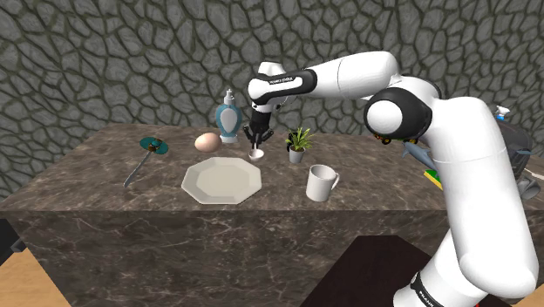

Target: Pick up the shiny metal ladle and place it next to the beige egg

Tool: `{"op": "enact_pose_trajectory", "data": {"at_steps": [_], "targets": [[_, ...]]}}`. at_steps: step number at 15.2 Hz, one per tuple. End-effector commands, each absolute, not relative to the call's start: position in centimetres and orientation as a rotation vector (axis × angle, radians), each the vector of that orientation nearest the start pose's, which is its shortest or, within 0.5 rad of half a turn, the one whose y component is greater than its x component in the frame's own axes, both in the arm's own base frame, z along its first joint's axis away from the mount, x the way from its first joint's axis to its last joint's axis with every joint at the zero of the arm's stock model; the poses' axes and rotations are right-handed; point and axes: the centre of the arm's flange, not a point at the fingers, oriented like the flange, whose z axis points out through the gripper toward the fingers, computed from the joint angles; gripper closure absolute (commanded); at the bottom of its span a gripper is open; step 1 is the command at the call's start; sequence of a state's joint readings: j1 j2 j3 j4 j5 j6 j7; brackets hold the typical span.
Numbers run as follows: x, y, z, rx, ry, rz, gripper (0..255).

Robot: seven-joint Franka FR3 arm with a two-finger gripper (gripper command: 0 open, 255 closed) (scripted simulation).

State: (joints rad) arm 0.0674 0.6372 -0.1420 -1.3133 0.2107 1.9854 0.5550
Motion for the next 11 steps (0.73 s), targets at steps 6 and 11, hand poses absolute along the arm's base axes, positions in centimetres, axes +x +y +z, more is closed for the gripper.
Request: {"op": "enact_pose_trajectory", "data": {"at_steps": [6, 11], "targets": [[73.3, -1.8, 34.9, -2.85, 1.01, -0.022, 255], [73.3, -1.8, 34.9, -2.85, 1.01, -0.022, 255]]}}
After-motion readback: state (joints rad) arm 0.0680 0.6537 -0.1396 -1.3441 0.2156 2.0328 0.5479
